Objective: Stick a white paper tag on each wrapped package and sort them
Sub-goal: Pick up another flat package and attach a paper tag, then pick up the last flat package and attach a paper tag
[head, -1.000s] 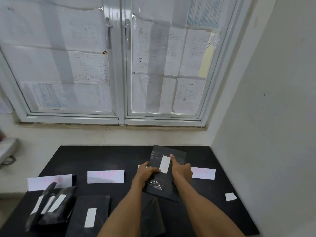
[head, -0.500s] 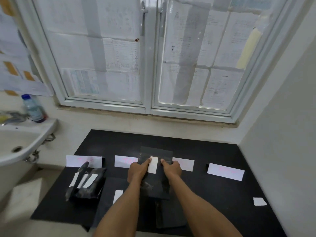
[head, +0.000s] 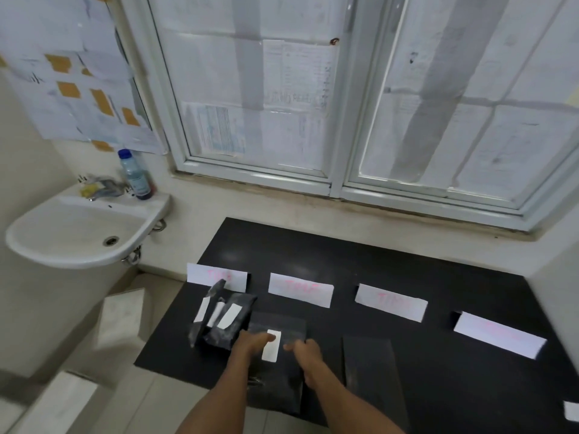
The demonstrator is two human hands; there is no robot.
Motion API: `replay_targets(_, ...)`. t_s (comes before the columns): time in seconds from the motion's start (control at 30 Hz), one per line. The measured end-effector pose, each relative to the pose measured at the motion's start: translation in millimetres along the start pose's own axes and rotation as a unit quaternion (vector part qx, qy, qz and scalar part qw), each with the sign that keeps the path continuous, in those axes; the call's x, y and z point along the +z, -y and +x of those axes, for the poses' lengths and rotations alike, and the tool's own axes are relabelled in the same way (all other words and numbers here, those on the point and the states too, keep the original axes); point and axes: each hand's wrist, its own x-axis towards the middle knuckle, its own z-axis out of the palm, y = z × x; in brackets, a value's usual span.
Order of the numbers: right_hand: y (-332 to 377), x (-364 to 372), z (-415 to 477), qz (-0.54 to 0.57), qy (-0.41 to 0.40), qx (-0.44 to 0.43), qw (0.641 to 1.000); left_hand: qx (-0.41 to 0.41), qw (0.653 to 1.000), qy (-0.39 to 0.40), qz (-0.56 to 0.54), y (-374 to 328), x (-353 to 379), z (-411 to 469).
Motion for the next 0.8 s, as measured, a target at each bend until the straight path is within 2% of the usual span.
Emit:
replay_targets(0.27, 0.5, 12.6, 10.4, 0.002, -0.010, 0.016, 1.000, 0.004, 1.000, 0.017, -0.017, -6.6, -5.4, 2.4)
replay_targets(0.4, 0.7, 15.2, 12.8, -0.023, -0.028, 0.005, 0.999, 0.005, 1.000, 0.012, 0.021, -15.4, -0.2, -1.2)
replay_targets(0.5, 2.5, 11.9, 9.6, -0.030, -0.026, 0.000, 0.999, 0.010, 0.998, -0.006, 0.059, -5.6, 10.9, 30.5)
replay_targets(0.57, 4.5, 4.6, 6.5, -0.028, -0.034, -0.008, 0.999, -0.011, 0.995, -0.028, 0.099, -15.8, 18.6, 16.5)
replay_targets(0.67, 4.6, -18.6, 5.3, -0.022, -0.061, -0.030, 0.997, 0.017, 0.987, -0.050, 0.155, -38.3, 34.7, -27.3)
replay_targets(0.8, 0.9, -67.4, 0.5, 0.000, -0.103, -0.040, 0.994, 0.054, 0.986, -0.009, 0.155, -44.6, 77.3, -30.8)
